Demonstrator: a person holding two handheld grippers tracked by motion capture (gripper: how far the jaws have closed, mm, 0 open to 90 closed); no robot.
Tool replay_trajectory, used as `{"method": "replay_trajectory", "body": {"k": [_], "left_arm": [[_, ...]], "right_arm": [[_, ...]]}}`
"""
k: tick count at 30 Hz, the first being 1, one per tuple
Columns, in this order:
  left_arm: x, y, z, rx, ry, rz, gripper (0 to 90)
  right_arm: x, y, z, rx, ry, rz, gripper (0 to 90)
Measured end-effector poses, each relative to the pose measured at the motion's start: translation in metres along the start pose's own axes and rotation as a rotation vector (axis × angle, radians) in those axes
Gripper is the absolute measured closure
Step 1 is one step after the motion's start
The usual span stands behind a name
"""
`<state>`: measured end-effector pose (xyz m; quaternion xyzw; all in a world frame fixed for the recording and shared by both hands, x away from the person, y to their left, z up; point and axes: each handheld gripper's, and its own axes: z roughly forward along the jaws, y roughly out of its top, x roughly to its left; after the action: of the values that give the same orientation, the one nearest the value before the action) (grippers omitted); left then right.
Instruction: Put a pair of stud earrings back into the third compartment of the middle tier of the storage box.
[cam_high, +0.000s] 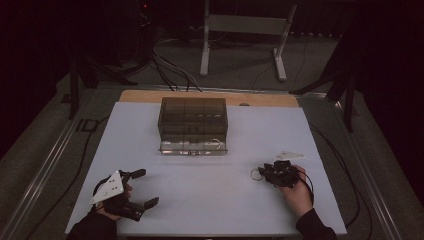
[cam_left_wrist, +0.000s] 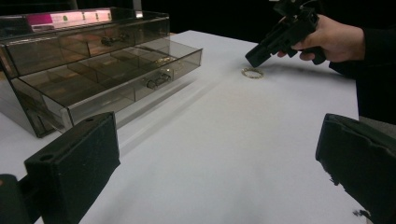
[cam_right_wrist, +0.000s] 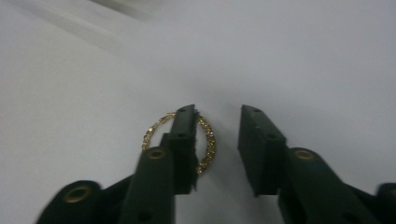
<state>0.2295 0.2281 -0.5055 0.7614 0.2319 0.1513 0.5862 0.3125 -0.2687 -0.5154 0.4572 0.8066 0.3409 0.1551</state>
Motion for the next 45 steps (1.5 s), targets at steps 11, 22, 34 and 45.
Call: {"method": "replay_trajectory", "body": {"k": [11, 22, 34, 45], "left_arm": [[0.001, 0.0, 0.0, 0.001, 0.001, -0.002, 0.5], [0.0, 0.0, 0.001, 0.002, -0.001, -0.001, 0.5], [0.001, -0.001, 0.0, 0.004, 0.001, 0.0, 0.5], [0.0, 0.0, 0.001, 0.005, -0.002, 0.002, 0.6]], "right_arm": [[0.005, 0.004, 0.009, 0.039, -0.023, -0.063, 78.9], [0.009, 0.006, 0.01, 0.059, -0.021, -0.13, 86.8], [0.008, 0.01, 0.001, 0.027, -0.001, -0.1, 87.0], [0.015, 0.023, -0.008, 0.004, 0.004, -0.133, 86.9]]}}
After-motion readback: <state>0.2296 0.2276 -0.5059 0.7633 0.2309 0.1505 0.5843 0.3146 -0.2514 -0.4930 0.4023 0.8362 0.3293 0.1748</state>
